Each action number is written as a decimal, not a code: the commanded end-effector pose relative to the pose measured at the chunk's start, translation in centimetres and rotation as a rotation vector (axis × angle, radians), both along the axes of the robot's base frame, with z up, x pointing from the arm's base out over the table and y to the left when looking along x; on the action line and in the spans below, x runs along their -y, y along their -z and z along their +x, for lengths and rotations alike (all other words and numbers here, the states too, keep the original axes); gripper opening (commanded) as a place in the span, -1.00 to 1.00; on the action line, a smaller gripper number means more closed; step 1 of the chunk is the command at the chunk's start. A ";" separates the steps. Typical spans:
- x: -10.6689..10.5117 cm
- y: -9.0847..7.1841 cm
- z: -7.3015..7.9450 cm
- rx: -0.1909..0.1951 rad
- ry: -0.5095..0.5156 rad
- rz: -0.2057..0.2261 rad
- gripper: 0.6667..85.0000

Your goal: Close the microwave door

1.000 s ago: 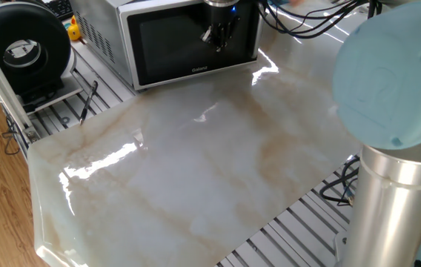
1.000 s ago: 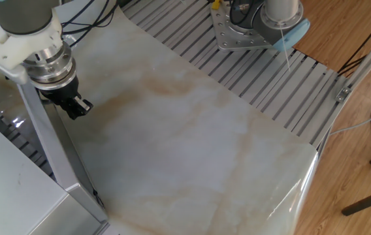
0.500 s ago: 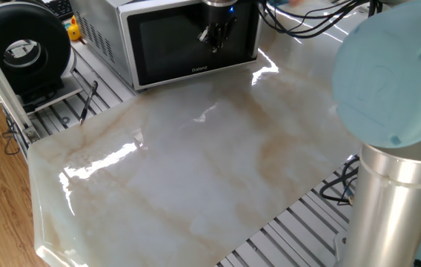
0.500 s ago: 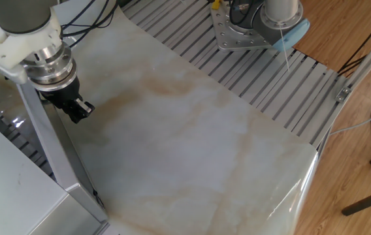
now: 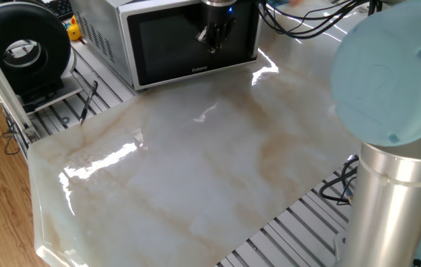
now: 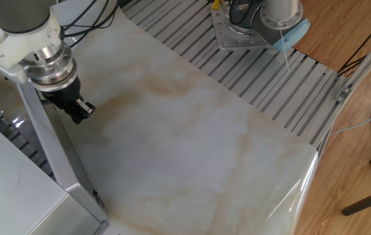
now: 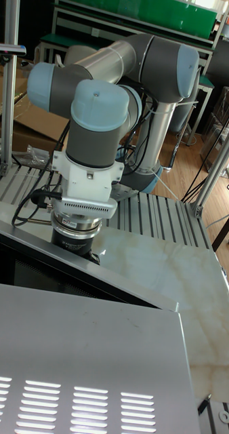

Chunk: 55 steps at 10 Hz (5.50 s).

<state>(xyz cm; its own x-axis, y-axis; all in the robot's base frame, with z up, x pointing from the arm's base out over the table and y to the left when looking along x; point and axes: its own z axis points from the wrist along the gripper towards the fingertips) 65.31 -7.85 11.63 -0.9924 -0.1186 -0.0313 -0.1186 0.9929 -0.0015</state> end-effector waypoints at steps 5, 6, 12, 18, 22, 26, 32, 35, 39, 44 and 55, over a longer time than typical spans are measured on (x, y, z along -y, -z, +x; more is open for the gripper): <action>1.4 -0.1 3.1 0.006 -0.043 0.006 -0.98; 1.1 -0.1 3.1 0.007 -0.014 0.021 -0.98; 2.7 0.2 3.6 0.008 -0.028 -0.022 -0.98; 2.0 0.7 5.1 0.023 -0.034 0.011 -0.98; 3.3 0.7 5.4 0.018 -0.071 -0.032 -0.98; 3.4 0.5 6.4 -0.005 -0.091 -0.053 -0.98; 1.5 0.5 6.9 0.038 -0.098 0.017 -0.98; 2.1 0.4 6.7 0.017 -0.106 -0.012 -0.98; 1.7 -0.1 7.7 0.009 -0.103 -0.021 -0.98; 1.4 0.0 7.9 0.020 -0.100 -0.006 -0.98; -2.9 -1.4 2.2 0.027 0.009 0.031 -0.98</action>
